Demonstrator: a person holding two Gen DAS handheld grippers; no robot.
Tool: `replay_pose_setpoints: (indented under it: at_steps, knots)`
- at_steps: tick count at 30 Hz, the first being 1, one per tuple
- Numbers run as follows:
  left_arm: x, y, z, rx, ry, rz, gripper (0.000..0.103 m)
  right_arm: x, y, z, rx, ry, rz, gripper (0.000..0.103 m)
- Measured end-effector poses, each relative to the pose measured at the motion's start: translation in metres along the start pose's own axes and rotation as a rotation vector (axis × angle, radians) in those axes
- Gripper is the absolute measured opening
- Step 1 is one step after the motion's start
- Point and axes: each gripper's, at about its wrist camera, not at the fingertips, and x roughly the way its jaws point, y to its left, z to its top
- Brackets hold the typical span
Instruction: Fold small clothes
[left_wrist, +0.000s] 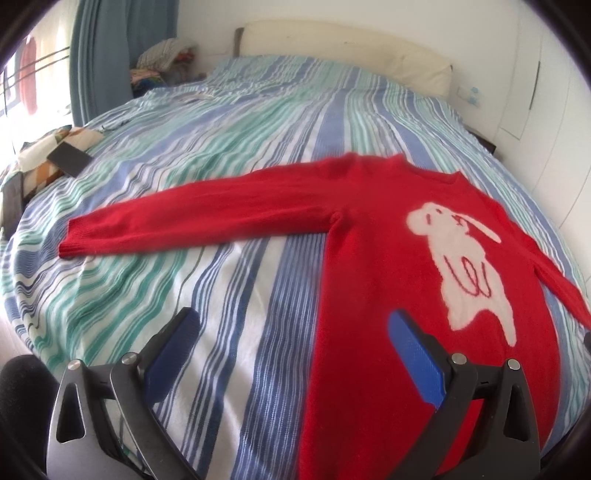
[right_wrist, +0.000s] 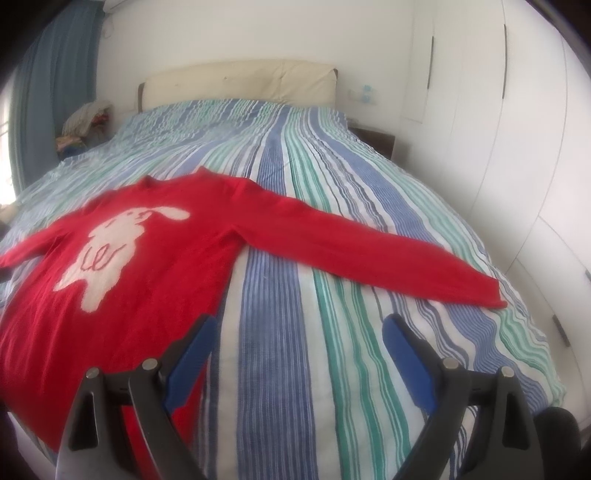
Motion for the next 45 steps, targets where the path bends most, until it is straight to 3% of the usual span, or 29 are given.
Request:
replay_pose_setpoints:
  at_steps: [4, 7, 10, 12, 14, 17, 19, 26, 28, 32, 33, 35, 36, 39, 45]
  knots:
    - [-0.006, 0.005, 0.002, -0.009, -0.024, 0.003, 0.102, -0.004, -0.03, 0.02, 0.107, 0.012, 0.07, 0.09]
    - [-0.004, 0.007, 0.005, -0.029, -0.021, -0.006, 0.102, -0.012, -0.095, 0.052, 0.265, -0.031, 0.119, 0.09]
    - [0.001, 0.004, 0.004, -0.03, -0.006, -0.007, 0.102, -0.018, -0.174, 0.076, 0.435, -0.062, 0.095, 0.09]
    - [0.0, 0.001, 0.003, -0.015, -0.01, -0.001, 0.102, -0.014, -0.221, 0.077, 0.567, -0.042, 0.092, 0.09]
    - [0.0, -0.003, 0.001, 0.008, -0.014, 0.009, 0.102, -0.002, -0.253, 0.067, 0.714, 0.015, 0.142, 0.09]
    - [0.002, -0.007, -0.001, 0.035, -0.006, 0.024, 0.102, 0.024, -0.268, 0.037, 0.934, 0.128, 0.292, 0.089]
    - [0.006, -0.008, -0.002, 0.04, 0.002, 0.033, 0.102, 0.038, -0.265, 0.013, 1.058, 0.183, 0.347, 0.087]
    - [0.014, 0.001, -0.004, 0.001, 0.027, 0.051, 0.102, 0.084, -0.269, -0.028, 1.236, 0.227, 0.312, 0.078]
    - [0.015, 0.004, -0.004, -0.013, 0.032, 0.059, 0.102, 0.098, -0.274, -0.032, 1.249, 0.225, 0.287, 0.073]
    - [0.017, 0.007, -0.005, -0.027, 0.041, 0.064, 0.102, 0.11, -0.286, -0.034, 1.28, 0.182, 0.275, 0.072]
    - [0.017, 0.007, -0.004, -0.028, 0.043, 0.063, 0.102, 0.112, -0.287, -0.034, 1.276, 0.18, 0.271, 0.064]
    - [0.017, 0.006, -0.003, -0.021, 0.04, 0.063, 0.102, 0.116, -0.286, -0.028, 1.215, 0.219, 0.248, 0.021]
    - [0.016, 0.006, -0.003, -0.016, 0.034, 0.067, 0.102, 0.117, -0.284, -0.025, 1.18, 0.245, 0.231, 0.01]
    - [0.01, 0.007, -0.002, -0.008, 0.011, 0.076, 0.102, 0.097, -0.279, -0.001, 1.092, 0.194, 0.199, 0.009]
    - [0.009, 0.007, 0.005, -0.02, 0.001, 0.052, 0.102, 0.042, -0.218, 0.114, 0.656, 0.076, 0.201, 0.009]
